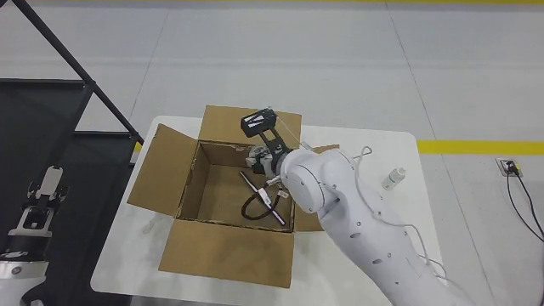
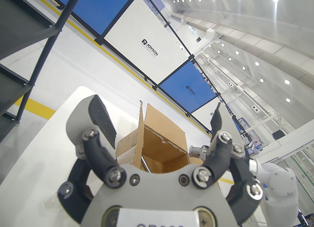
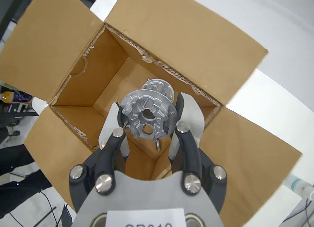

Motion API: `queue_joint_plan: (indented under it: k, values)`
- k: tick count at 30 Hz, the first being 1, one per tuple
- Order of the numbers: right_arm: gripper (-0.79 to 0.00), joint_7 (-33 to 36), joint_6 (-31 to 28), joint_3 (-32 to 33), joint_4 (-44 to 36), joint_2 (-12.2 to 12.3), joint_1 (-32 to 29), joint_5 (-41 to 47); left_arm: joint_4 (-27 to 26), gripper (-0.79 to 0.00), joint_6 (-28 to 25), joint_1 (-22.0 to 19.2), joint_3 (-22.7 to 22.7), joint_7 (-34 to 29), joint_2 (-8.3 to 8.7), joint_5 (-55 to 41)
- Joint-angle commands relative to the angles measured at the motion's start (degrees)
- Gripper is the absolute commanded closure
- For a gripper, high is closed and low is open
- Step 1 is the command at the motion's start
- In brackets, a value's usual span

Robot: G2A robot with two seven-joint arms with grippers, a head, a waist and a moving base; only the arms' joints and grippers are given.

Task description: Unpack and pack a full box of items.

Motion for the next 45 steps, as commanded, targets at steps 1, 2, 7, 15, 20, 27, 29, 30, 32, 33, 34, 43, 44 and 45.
queue_joint_plan:
  k: [1, 2, 7, 15, 20, 27, 29, 30, 32, 33, 34, 43, 44, 45]
  values:
    - [0.000, -1.4, 0.0, -4.9, 8.9, -2.2, 4.1, 3.1, 0.0, -0.785, 0.0, 0.0, 0.0, 0.0, 0.00, 0.0]
    - [0.000, -1.9, -0.4, -6.8, 12.4, -3.3, 5.6, 4.6, 0.0, -0.785, 0.0, 0.0, 0.0, 0.0, 0.00, 0.0]
    - [0.000, -5.8, 0.7, -15.1, 27.4, -9.4, 10.8, 8.2, 0.0, -0.785, 0.0, 0.0, 0.0, 0.0, 0.00, 0.0]
    - [0.000, -8.8, -2.5, -20.5, 46.2, -17.7, 14.2, 14.1, 0.0, -0.785, 0.0, 0.0, 0.0, 0.0, 0.00, 0.0]
    - [0.000, -9.8, -5.4, -21.0, 53.6, -21.1, 15.2, 16.5, 0.0, -0.785, 0.0, 0.0, 0.0, 0.0, 0.00, 0.0]
    - [-0.477, -10.9, -8.7, -20.7, 60.1, -23.9, 16.7, 18.0, 0.0, -0.785, 0.0, 0.0, 0.0, 0.0, 0.00, 0.0]
    - [-0.613, -11.2, -8.9, -20.6, 61.3, -24.4, 17.0, 18.1, 0.0, -0.785, 0.0, 0.0, 0.0, 0.0, 0.00, 0.0]
    - [-0.653, -11.3, -9.1, -20.5, 61.9, -24.7, 17.2, 18.2, 0.0, -0.785, 0.0, 0.0, 0.0, 0.0, 0.00, 0.0]
    - [-0.717, -11.5, -9.5, -20.3, 62.8, -25.1, 17.5, 18.3, 0.0, -0.785, 0.0, 0.0, 0.0, 0.0, 0.00, 0.0]
    - [-0.745, -11.6, -9.7, -20.3, 63.1, -25.3, 17.6, 18.2, 0.0, -0.785, 0.0, 0.0, 0.0, 0.0, 0.00, 0.0]
    - [-0.748, -11.8, -9.8, -20.2, 63.5, -25.4, 17.8, 18.1, 0.0, -0.785, 0.0, 0.0, 0.0, 0.0, 0.00, 0.0]
    - [-0.782, -14.0, -11.2, -19.9, 60.7, -25.7, 19.7, 16.3, 0.0, -0.785, 0.0, 0.0, 0.0, 0.0, 0.00, 0.0]
    - [-0.785, -14.1, -11.3, -19.8, 59.8, -25.6, 19.8, 15.9, 0.0, -0.785, 0.0, 0.0, 0.0, 0.0, 0.00, 0.0]
    - [-0.785, -14.2, -11.1, -19.7, 58.9, -25.5, 20.0, 15.4, 0.0, -0.785, 0.0, 0.0, 0.0, 0.0, 0.00, 0.0]
